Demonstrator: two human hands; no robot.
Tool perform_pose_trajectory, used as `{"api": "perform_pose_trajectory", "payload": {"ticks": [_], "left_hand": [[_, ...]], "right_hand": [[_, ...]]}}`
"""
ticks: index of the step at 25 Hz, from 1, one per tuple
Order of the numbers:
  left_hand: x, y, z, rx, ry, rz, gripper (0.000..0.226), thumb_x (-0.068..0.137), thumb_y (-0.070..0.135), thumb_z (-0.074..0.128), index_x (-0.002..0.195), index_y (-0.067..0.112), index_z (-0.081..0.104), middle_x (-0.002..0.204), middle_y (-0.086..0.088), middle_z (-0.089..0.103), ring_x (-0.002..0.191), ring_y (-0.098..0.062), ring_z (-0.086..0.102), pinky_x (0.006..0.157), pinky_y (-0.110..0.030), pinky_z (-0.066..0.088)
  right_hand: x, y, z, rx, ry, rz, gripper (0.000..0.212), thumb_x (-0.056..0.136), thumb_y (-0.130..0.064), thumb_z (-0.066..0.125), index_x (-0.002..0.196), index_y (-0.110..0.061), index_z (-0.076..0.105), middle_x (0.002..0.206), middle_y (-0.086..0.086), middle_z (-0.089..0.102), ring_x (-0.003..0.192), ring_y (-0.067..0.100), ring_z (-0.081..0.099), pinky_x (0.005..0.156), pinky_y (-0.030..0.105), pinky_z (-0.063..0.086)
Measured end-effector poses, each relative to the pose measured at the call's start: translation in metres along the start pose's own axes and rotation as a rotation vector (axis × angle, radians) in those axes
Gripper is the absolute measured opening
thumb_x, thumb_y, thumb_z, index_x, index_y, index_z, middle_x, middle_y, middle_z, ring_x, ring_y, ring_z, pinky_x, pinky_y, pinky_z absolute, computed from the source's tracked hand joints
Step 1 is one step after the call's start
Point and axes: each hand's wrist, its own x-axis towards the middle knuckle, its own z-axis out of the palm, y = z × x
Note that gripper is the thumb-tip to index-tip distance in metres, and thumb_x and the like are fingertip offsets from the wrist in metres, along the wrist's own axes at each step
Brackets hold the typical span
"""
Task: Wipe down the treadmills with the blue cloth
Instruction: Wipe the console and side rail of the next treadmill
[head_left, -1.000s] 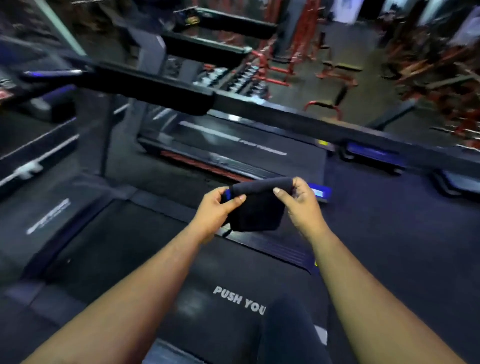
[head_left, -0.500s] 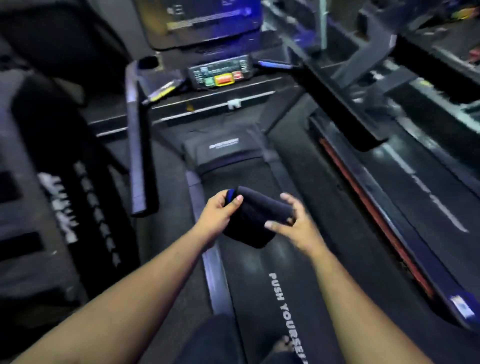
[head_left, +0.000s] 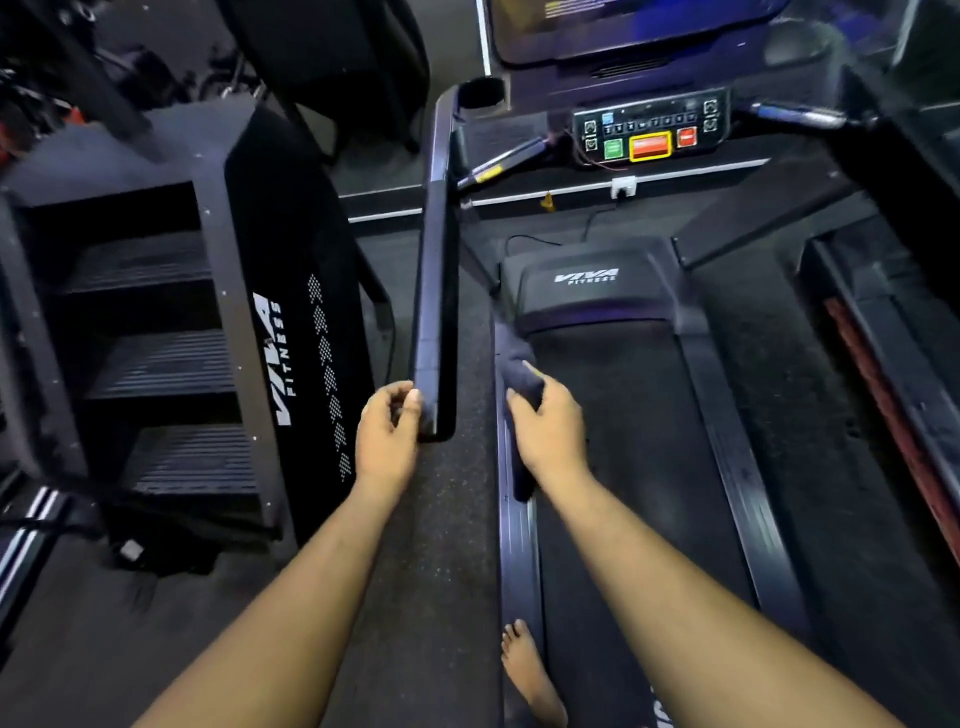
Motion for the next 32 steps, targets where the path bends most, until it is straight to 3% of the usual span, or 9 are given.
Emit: {"api": "perform_pose_trajectory", "payload": {"ticks": [3, 6, 9, 11, 13, 17, 21, 27, 32], "left_hand": [[0.035, -0.010, 0.003, -0.115, 0.052, -0.066, 0.033, 0.104, 0.029, 0.044, 0.128, 0.011, 0.058, 0.128, -0.008, 0.061, 0.120, -0.019, 0.056, 0.110, -0.039, 0.041], [0.055, -0.019, 0.006, -0.273, 0.033, -0.163, 0.041, 0.105, 0.034, 0.038, 0.133, 0.011, 0.056, 0.134, -0.008, 0.060, 0.125, -0.020, 0.056, 0.113, -0.042, 0.039], [0.070, -0.022, 0.013, -0.254, -0.086, -0.172, 0.041, 0.104, 0.031, 0.038, 0.139, 0.014, 0.050, 0.142, -0.005, 0.053, 0.126, -0.009, 0.052, 0.112, -0.027, 0.039], [0.081, -0.022, 0.017, -0.288, -0.141, -0.210, 0.053, 0.098, 0.038, 0.039, 0.146, 0.017, 0.042, 0.149, 0.000, 0.046, 0.132, -0.006, 0.047, 0.113, -0.025, 0.036], [0.093, -0.025, 0.018, -0.307, -0.171, -0.217, 0.052, 0.103, 0.036, 0.037, 0.152, 0.020, 0.035, 0.154, 0.007, 0.038, 0.138, -0.003, 0.039, 0.116, -0.023, 0.032], [0.111, -0.018, 0.028, -0.153, -0.229, -0.175, 0.065, 0.095, 0.048, 0.036, 0.155, 0.023, 0.027, 0.159, 0.014, 0.029, 0.140, 0.009, 0.027, 0.117, -0.017, 0.020], [0.139, -0.007, 0.045, -0.170, -0.204, -0.204, 0.050, 0.106, 0.034, 0.033, 0.154, 0.021, 0.028, 0.160, 0.012, 0.027, 0.141, 0.009, 0.025, 0.114, -0.009, 0.021], [0.184, 0.005, 0.067, 0.014, -0.085, -0.207, 0.066, 0.094, 0.045, 0.031, 0.154, 0.017, 0.031, 0.160, 0.005, 0.030, 0.145, 0.000, 0.025, 0.123, -0.028, 0.017], [0.226, 0.018, 0.080, 0.117, -0.110, -0.152, 0.067, 0.094, 0.042, 0.030, 0.154, 0.012, 0.026, 0.163, 0.001, 0.024, 0.149, -0.004, 0.018, 0.125, -0.031, 0.012]], "right_hand": [[0.009, -0.008, 0.060, -0.098, -0.266, -0.169, 0.062, 0.094, -0.037, 0.062, 0.149, -0.015, 0.043, 0.122, 0.012, 0.058, 0.116, 0.024, 0.053, 0.099, 0.037, 0.042], [0.023, 0.008, 0.088, -0.005, -0.394, -0.182, 0.086, 0.086, -0.082, 0.029, 0.132, -0.017, 0.064, 0.104, 0.005, 0.059, 0.108, 0.018, 0.048, 0.102, 0.037, 0.038], [0.045, 0.019, 0.111, -0.001, -0.238, -0.218, 0.056, 0.092, -0.062, 0.040, 0.136, -0.033, 0.057, 0.126, -0.001, 0.048, 0.125, 0.023, 0.043, 0.113, 0.044, 0.032], [0.055, 0.021, 0.129, 0.116, -0.291, -0.153, 0.071, 0.093, -0.051, 0.049, 0.156, -0.038, 0.017, 0.162, 0.003, 0.017, 0.152, 0.022, 0.010, 0.125, 0.036, 0.007], [0.074, 0.024, 0.139, 0.275, -0.379, -0.015, 0.078, 0.098, -0.042, 0.052, 0.156, -0.037, 0.000, 0.168, -0.003, -0.005, 0.153, 0.013, -0.010, 0.120, 0.032, -0.002], [0.114, 0.036, 0.147, 0.363, -0.367, 0.457, 0.056, 0.108, -0.024, 0.034, 0.157, -0.011, 0.011, 0.166, 0.010, 0.013, 0.151, 0.028, 0.020, 0.114, 0.026, 0.033], [0.084, 0.017, 0.153, 0.356, -0.313, 0.111, 0.085, 0.092, -0.069, 0.036, 0.157, -0.030, -0.001, 0.167, -0.008, -0.006, 0.152, 0.009, -0.010, 0.124, 0.033, -0.002], [0.246, -0.013, 0.173, 0.425, -0.302, 0.251, 0.067, 0.104, -0.045, 0.038, 0.158, -0.023, 0.005, 0.167, 0.000, -0.002, 0.154, 0.020, -0.004, 0.125, 0.043, -0.002], [0.181, 0.025, 0.175, 0.528, -0.335, 0.081, 0.074, 0.089, -0.061, 0.038, 0.149, -0.034, 0.003, 0.163, -0.010, 0.000, 0.153, 0.009, -0.004, 0.126, 0.039, -0.001]]}}
